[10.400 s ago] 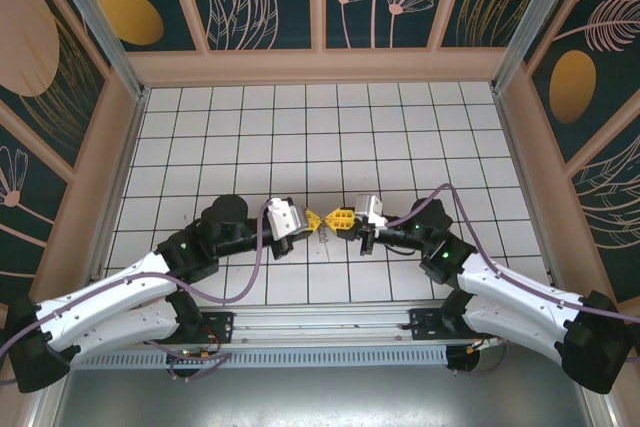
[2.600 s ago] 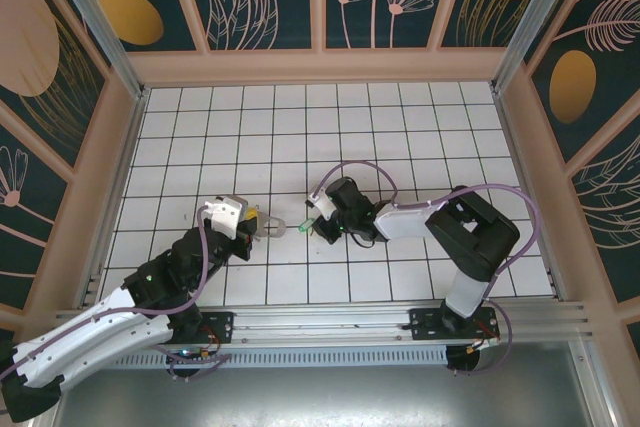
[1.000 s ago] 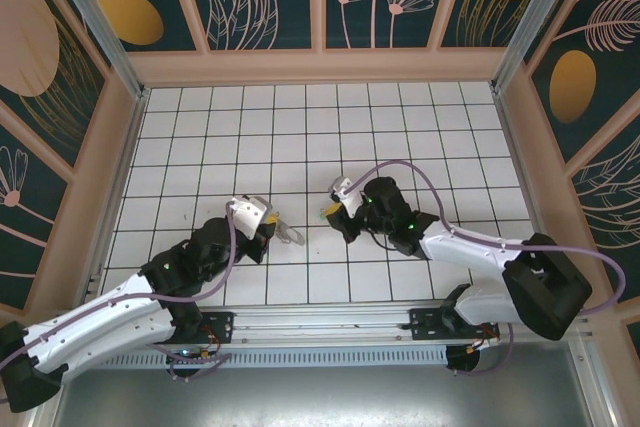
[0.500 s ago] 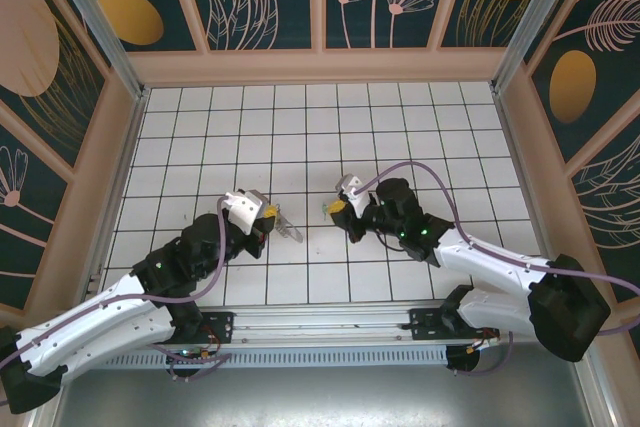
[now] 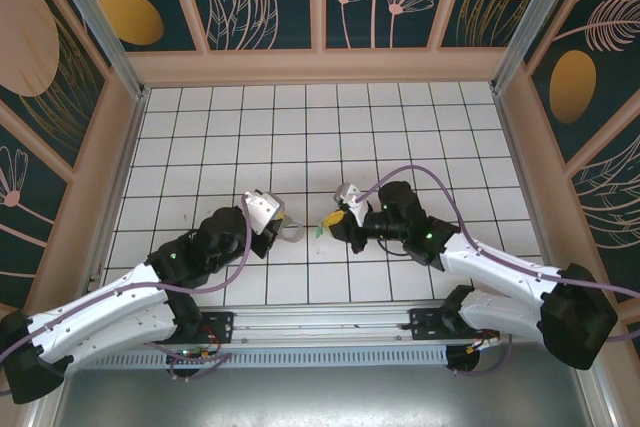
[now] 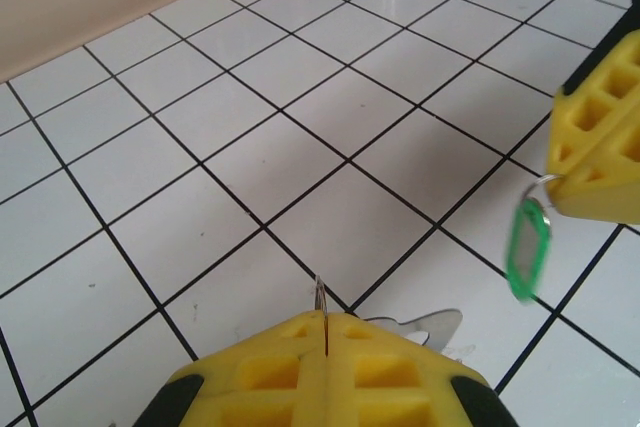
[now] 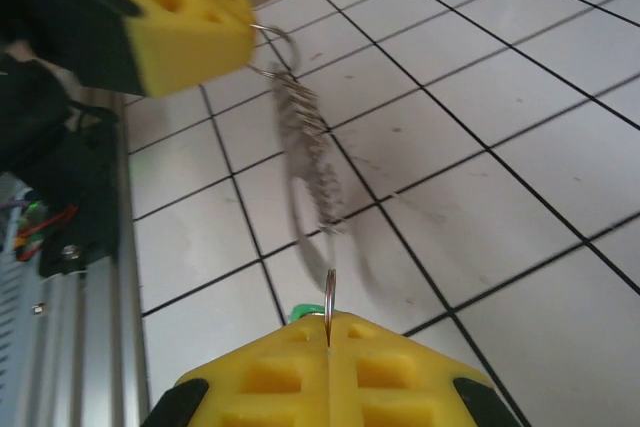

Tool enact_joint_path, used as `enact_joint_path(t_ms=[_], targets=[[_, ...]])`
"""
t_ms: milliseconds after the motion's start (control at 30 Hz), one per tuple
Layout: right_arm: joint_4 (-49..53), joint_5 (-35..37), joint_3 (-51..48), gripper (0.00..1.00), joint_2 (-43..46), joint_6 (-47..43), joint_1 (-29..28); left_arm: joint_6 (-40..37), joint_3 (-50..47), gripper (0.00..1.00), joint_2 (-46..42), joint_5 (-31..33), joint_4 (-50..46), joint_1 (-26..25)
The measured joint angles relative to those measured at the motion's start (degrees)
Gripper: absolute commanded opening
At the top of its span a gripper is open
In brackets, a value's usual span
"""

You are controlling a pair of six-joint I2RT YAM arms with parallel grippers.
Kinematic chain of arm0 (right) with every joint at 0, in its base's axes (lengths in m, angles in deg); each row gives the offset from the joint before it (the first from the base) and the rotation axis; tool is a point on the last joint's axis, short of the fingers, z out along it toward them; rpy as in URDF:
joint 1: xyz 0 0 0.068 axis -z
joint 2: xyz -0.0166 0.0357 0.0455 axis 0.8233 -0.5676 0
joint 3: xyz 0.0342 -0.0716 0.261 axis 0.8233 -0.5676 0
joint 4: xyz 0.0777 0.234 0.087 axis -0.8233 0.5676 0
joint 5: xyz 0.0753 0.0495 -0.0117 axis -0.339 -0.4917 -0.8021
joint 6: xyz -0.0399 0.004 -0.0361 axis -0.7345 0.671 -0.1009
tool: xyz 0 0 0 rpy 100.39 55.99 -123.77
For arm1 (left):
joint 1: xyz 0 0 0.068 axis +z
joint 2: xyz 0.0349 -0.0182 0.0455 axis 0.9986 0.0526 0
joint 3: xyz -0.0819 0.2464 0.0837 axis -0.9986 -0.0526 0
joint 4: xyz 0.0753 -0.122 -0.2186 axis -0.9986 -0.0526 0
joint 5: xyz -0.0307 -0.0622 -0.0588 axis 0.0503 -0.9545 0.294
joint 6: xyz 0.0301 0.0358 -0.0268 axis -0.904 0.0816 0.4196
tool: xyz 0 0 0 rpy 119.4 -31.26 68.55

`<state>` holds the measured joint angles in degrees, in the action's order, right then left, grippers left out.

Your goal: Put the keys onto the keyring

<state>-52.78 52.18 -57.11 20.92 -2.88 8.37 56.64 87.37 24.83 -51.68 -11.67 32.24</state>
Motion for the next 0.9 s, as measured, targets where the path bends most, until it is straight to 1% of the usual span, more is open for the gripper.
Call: enact_joint_path(t_ms=[167,433,667,900], targets=[[-1.16,-4.55,0.00,0.00,0.37,0.00,-0.20,-2.51,0.44,0.00,0.35,-2.16,0.02,0.00],[-2.12,-9.11,0.28,0.00,0.37,0.15,-0.37,-5.68,0.70,0.00,0.35,-9.75,0.59,-0.09],[-2.08,-9.75,2.75,0.00,0.13,1.53,-0.42,-7.41,0.70,0.00,0.20,-13.90,1.09,-1.75],[-1.70,-9.73,5.77,0.00,-3.41,2.08,-0.42,-8.33,0.70,0.00,0.26,-14.64,1.51,-2.27]])
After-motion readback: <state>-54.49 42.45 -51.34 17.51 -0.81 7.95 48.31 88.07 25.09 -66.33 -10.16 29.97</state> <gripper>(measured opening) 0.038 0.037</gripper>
